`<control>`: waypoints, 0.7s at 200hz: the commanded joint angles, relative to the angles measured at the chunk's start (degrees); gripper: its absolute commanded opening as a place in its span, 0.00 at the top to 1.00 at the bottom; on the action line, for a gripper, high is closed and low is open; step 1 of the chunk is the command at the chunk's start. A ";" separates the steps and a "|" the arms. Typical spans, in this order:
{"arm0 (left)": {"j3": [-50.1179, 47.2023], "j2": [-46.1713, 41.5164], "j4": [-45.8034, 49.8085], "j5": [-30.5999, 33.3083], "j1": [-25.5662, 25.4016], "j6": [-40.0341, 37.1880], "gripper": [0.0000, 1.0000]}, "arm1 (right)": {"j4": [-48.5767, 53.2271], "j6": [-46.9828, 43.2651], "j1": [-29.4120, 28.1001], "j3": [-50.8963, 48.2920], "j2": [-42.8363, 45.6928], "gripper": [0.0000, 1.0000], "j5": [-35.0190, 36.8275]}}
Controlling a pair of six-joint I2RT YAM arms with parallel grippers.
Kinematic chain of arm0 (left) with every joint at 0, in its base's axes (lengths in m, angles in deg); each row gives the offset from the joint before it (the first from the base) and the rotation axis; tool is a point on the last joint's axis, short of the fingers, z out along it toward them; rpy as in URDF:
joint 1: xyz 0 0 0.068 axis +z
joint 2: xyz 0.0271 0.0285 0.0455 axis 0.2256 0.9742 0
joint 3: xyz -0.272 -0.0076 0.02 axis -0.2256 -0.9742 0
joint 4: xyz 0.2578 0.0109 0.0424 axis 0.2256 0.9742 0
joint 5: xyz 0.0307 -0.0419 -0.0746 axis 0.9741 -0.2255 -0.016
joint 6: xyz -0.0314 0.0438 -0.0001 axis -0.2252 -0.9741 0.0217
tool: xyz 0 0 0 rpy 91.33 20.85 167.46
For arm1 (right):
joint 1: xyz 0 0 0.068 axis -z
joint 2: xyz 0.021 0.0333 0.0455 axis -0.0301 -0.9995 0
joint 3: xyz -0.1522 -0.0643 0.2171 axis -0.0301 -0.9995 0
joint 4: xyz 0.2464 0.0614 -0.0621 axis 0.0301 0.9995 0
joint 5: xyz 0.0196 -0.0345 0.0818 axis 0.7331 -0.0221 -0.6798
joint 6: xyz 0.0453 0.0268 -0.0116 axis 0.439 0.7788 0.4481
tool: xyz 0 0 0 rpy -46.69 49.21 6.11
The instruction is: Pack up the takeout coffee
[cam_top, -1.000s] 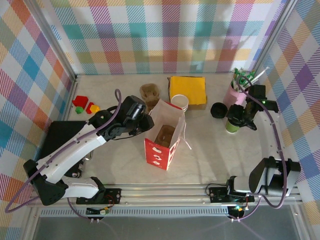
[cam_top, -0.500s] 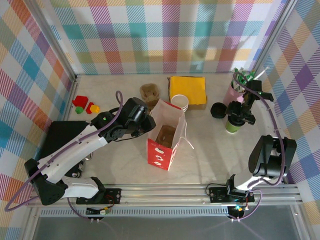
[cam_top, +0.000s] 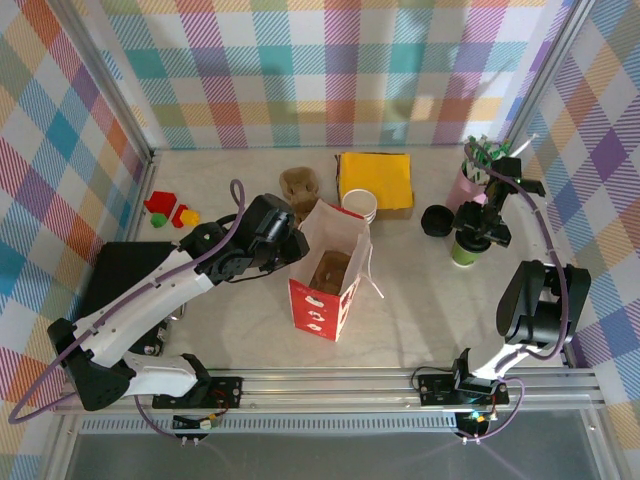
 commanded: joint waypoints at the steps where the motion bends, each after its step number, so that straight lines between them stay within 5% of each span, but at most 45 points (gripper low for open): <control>1: 1.49 -0.97 1.39 1.15 -0.42 -1.44 0.72 | 2.16 -1.44 0.60 2.12 -1.64 0.19 0.19; 140: 0.89 -0.81 1.06 1.37 -0.20 -2.86 0.71 | 5.52 -2.19 0.96 5.44 -6.83 0.26 -1.94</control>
